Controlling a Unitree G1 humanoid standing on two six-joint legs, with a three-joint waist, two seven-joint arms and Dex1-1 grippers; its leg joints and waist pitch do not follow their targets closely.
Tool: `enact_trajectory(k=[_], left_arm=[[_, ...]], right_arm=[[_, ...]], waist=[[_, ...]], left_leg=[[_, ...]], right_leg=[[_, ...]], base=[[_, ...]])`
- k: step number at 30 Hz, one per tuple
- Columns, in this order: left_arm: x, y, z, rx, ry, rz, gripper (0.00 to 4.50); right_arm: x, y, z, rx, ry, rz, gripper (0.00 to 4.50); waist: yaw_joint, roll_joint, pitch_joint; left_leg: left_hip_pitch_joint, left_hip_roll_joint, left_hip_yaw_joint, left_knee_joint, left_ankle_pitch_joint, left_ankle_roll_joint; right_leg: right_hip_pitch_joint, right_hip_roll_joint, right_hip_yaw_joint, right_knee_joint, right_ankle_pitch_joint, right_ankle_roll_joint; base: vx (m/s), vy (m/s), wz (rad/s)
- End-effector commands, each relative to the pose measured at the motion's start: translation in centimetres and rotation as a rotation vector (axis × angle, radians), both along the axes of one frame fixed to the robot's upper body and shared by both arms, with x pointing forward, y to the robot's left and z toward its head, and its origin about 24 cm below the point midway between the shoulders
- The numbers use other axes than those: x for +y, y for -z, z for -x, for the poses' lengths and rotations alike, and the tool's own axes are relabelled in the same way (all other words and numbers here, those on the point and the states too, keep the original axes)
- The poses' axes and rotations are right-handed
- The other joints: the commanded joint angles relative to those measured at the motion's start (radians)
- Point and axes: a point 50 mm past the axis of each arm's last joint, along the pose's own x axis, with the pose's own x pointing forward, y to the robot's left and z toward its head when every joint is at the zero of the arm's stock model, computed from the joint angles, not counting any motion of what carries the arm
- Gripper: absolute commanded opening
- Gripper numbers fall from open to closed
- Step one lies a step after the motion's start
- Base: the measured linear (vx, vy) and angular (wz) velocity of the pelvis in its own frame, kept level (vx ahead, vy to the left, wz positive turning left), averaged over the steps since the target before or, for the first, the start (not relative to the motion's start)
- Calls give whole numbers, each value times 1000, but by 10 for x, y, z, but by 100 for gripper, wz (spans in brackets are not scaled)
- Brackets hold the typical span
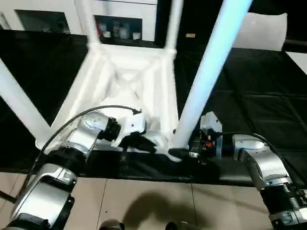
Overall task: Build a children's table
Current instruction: Rotate leg to tighten
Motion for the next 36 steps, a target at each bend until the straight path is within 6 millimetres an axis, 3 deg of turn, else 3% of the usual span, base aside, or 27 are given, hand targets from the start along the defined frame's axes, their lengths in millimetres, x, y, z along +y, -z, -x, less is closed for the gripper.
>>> enact_trajectory(k=[1, 13, 22, 26, 28, 30, 32, 33, 36], left_arm=[[-5, 6, 8, 34, 124, -68, 0], [-3, 3, 12, 45, 224, -102, 0], [-4, 2, 12, 55, 210, -76, 0], [-16, -2, 6, 58, 69, 42, 0], [-22, -1, 1, 42, -20, 61, 0], [-29, 1, -3, 37, -98, 87, 0], [-41, 2, -9, 29, -197, 127, 0], [-48, 2, -12, 15, -253, 143, 0], [-62, 1, -17, 10, -355, 177, 0]], right_arm=[[1, -4, 3, 3, -73, 2, 333], [1, -2, 5, 28, -180, 41, 224], [5, 0, 10, 41, -211, 36, 203], [13, 8, 9, 63, -58, 21, 201], [20, 12, 7, 52, 40, 13, 201], [27, 16, 5, 55, 127, -2, 201], [39, 21, 0, 79, 261, -28, 199], [46, 23, -2, 91, 325, -41, 199], [58, 27, -7, 95, 428, -42, 198]], waist=[[-1, 0, -75], [5, -6, -79], [6, -9, -82], [4, -6, -79], [0, -6, -72], [-6, -9, -65], [-15, -5, -59], [-29, -11, -56], [-42, -10, -55]], left_leg=[[6, 48, -2, -50, -112, 91], [5, 46, -4, -48, -132, 61], [3, 44, -3, -44, -106, 70], [3, 44, -3, -46, -102, 71], [6, 42, -5, -50, -156, 47], [8, 37, -9, -53, -194, 26], [6, 36, -13, -58, -221, 9], [10, 32, -18, -59, -266, -10], [10, 29, -20, -57, -276, -1]], right_leg=[[62, -86, 56, -58, -85, -250], [60, -85, 54, -59, -156, -227], [62, -82, 54, -53, -111, -228], [62, -81, 54, -53, -101, -234], [57, -84, 54, -66, -205, -210], [56, -86, 52, -84, -353, -164], [51, -85, 51, -94, -446, -129], [46, -87, 44, -108, -562, -91], [42, -88, 43, -120, -613, -62]], base=[[0, 0, 0], [0, 0, 0], [0, 0, 0], [0, 0, 0], [0, 0, 0], [0, 0, 0], [-58, 5, -5], [-62, 6, -6], [-18, 3, -2]])
